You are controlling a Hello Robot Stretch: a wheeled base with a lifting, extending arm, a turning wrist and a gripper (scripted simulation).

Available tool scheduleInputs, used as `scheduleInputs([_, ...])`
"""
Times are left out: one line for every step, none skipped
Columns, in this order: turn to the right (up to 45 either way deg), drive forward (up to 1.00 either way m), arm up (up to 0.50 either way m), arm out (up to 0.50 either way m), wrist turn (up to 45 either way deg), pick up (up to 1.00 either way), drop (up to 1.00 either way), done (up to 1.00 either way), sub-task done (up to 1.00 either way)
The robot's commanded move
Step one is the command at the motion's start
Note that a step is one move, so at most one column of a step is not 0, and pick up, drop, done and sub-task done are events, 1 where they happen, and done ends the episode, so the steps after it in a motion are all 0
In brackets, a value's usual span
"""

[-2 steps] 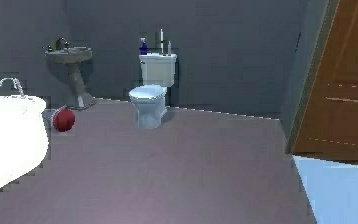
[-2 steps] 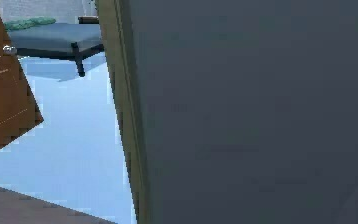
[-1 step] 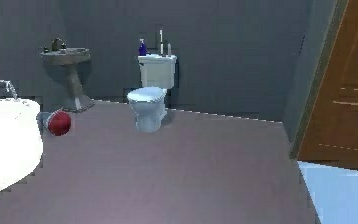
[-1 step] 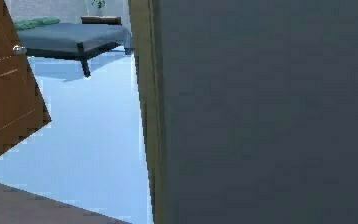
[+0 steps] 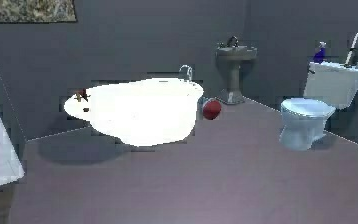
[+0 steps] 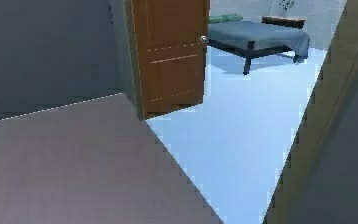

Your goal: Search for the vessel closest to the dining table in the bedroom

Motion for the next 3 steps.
scheduleInputs([-45.0, 0.0, 0.0, 0.0, 0.0, 0.0, 0.0, 0.0, 0.0])
scheduleInputs([0.0, 0.95, 0.0, 0.0, 0.0, 0.0, 0.0, 0.0, 0.0])
scheduleInputs([-45.0, 0.0, 0.0, 0.0, 0.0, 0.0, 0.0, 0.0, 0.0])
